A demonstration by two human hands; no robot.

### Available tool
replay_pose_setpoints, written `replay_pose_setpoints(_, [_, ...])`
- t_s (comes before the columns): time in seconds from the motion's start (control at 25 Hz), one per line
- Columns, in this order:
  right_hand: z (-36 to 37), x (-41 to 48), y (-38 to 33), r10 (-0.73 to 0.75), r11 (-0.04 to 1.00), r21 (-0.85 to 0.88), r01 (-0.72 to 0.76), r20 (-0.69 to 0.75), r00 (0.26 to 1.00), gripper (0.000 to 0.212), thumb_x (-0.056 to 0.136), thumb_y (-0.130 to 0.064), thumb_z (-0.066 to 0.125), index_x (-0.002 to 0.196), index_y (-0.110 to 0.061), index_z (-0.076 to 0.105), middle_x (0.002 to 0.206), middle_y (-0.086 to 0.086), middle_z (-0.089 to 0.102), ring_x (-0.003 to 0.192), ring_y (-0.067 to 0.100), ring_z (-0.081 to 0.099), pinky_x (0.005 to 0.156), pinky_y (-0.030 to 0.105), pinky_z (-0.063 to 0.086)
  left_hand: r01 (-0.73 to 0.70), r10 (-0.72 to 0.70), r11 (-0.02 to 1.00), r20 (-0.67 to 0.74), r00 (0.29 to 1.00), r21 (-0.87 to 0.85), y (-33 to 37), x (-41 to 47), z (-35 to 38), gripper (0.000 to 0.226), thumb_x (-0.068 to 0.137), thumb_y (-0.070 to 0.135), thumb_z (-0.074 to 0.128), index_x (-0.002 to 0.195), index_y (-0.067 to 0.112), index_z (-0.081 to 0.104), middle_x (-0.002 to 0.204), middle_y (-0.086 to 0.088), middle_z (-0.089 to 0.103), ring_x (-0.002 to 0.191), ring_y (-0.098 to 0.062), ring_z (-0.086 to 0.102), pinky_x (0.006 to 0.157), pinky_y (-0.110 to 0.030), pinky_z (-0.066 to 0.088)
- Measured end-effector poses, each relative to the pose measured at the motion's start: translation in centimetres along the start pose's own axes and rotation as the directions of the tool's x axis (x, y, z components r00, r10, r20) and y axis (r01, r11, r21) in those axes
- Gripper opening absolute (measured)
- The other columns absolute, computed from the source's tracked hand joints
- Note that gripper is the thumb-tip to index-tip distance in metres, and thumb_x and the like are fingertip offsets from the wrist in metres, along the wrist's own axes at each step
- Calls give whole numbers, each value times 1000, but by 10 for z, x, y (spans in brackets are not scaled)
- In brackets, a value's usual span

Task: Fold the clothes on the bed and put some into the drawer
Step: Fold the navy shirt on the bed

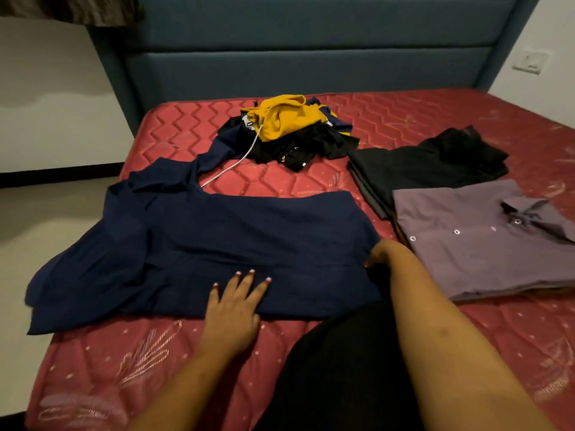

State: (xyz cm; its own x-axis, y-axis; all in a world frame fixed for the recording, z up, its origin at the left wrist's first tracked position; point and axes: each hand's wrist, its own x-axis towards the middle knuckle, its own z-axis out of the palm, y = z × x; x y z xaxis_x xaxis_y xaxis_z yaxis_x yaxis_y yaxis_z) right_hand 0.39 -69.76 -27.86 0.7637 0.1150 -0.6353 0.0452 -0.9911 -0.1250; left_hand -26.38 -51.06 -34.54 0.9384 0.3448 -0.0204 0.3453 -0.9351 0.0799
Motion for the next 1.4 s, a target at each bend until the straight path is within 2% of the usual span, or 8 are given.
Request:
replay_pose_setpoints(0.16, [-13,7,-12,110,969,244,23,-515,850,40,93,-12,51,133,-11,53,140,13,49,127,35,48,106,45,36,-22,23,1000,58,998,-18,31,18,7,78,61,32,60,138,34,49,137,-5,56,124,-30,55,92,-60,44])
replay_pose_setpoints(0.36, [-1,-4,-15,93,996,41,-85,-530,843,62,94,-19,45,150,-29,22,152,10,26,139,33,24,112,52,16,-59,63,998,144,988,-31,21,11,3,62,80,50,33,140,38,44,142,-3,52,127,-28,52,96,-56,43])
replay_pose_setpoints(0.48, [18,-29,-60,-157,976,-217,25,-619,770,70,95,-18,44,153,-29,5,160,6,8,145,32,8,113,59,6,-136,142,990,199,970,-45,-24,-4,-26,66,87,58,31,150,41,20,160,6,17,147,-17,18,116,-45,19])
replay_pose_setpoints(0.64, [89,-91,-146,-718,683,-495,537,-319,619,70,92,-28,51,152,-30,15,161,-2,6,146,24,9,114,57,12,246,-238,950,66,969,-192,-128,-60,-72,56,84,45,56,138,35,46,145,6,46,130,-17,45,102,-30,40])
replay_pose_setpoints(0.8, [184,-152,-193,-894,381,-492,782,19,448,78,92,-48,50,154,-29,6,162,-8,0,148,15,5,115,53,7,639,-708,557,98,699,-530,-215,-105,-79,75,65,32,82,130,13,51,124,-16,57,109,-35,59,89,-38,49])
replay_pose_setpoints(1.12, [226,-174,-263,-933,237,-404,883,158,323,85,93,-41,54,153,-32,-6,161,-12,-4,148,11,-5,118,49,-1,632,-731,222,303,612,-742,-241,-63,-65,39,76,15,79,100,12,49,105,-14,60,89,-31,62,77,-41,56])
replay_pose_setpoints(1.28, [222,-156,-274,-983,162,-387,908,21,185,90,90,-50,52,151,-35,-12,161,-13,4,148,10,7,119,42,9,625,-789,376,117,603,-685,-267,-60,-85,13,86,16,66,80,11,55,97,-18,67,88,-34,65,78,-35,53])
replay_pose_setpoints(1.4, [237,-135,-262,-991,131,-473,871,-37,129,74,92,-60,36,153,-37,0,160,-13,9,147,9,9,120,46,10,664,-792,480,42,609,-574,-268,-69,-90,8,92,15,58,94,8,56,102,-18,64,90,-33,62,72,-32,46])
